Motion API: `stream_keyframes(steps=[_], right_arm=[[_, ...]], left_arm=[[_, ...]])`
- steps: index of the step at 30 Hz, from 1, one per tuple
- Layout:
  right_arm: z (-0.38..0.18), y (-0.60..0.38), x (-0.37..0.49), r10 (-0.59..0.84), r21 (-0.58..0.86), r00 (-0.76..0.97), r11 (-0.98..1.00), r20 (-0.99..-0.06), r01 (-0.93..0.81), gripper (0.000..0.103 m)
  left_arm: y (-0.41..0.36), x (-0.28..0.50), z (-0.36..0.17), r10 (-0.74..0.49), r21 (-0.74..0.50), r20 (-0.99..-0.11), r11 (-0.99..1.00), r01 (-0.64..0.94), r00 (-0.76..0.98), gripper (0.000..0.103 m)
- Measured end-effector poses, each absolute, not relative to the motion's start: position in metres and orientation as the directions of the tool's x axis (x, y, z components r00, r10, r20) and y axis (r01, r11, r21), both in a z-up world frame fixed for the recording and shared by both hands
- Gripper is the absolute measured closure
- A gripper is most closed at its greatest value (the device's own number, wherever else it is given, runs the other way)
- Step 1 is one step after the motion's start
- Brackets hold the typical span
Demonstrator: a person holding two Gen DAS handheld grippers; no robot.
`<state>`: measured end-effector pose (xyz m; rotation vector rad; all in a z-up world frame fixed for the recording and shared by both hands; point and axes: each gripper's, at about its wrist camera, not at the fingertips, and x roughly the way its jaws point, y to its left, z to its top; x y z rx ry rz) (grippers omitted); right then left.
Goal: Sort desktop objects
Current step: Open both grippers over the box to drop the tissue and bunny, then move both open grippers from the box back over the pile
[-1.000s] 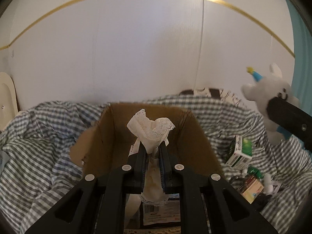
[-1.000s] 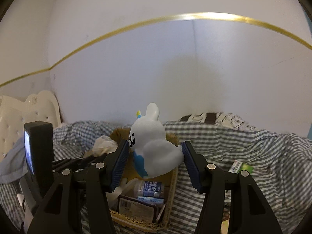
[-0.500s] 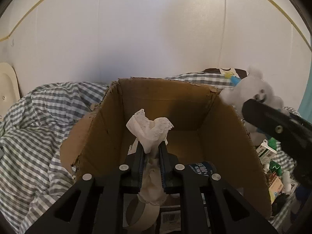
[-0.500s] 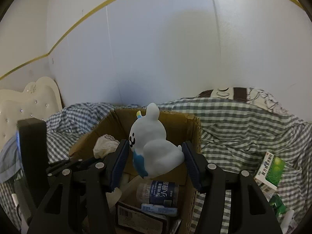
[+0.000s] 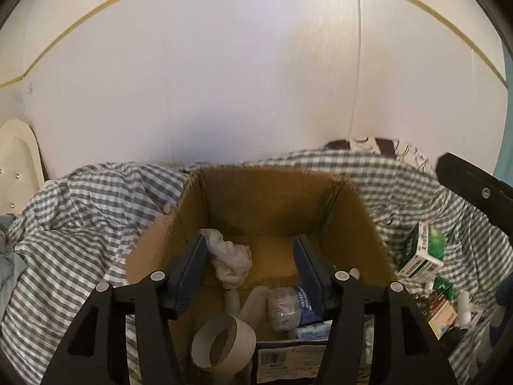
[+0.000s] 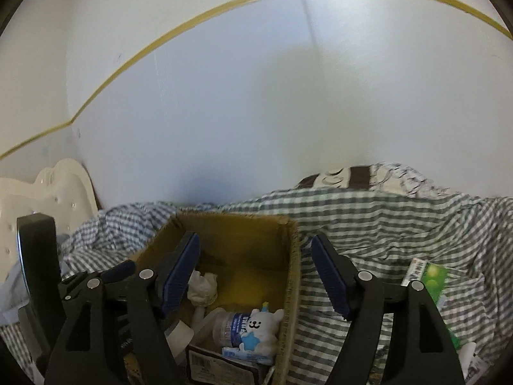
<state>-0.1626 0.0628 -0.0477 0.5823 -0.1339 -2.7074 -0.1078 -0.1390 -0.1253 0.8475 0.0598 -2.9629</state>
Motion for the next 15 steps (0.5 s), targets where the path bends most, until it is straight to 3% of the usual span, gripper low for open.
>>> stream_keyframes(steps=[8, 10, 11, 15], right_arm=[[-0.006, 0.104, -0.129, -0.327, 0.173, -0.895, -0.943, -0.304, 0.286, 0.015], [0.002, 0.110, -0.119, -0.305, 0.157, -0.905, -0.950, -0.297, 0.269, 0.005], [0.007, 0.112, -0.115, -0.294, 0.139, -0.907, -0.955, -0.302, 0.263, 0.001], [0.018, 0.115, -0.097, -0.205, 0.033, -0.931, -0.978, -0.304, 0.204, 0.000]], left_arm=[[-0.120, -0.076, -0.082, -0.052, -0.010, -0.435, -0.998, 0.063, -0.899, 0.010], [-0.114, -0.067, -0.073, -0.054, -0.010, -0.411, -0.998, 0.064, -0.910, 0.002], [-0.110, -0.062, -0.067, -0.070, -0.005, -0.394, -0.997, 0.079, -0.917, 0.000], [-0.096, -0.044, -0.046, -0.115, -0.002, -0.326, -0.992, 0.123, -0.938, 0.000]])
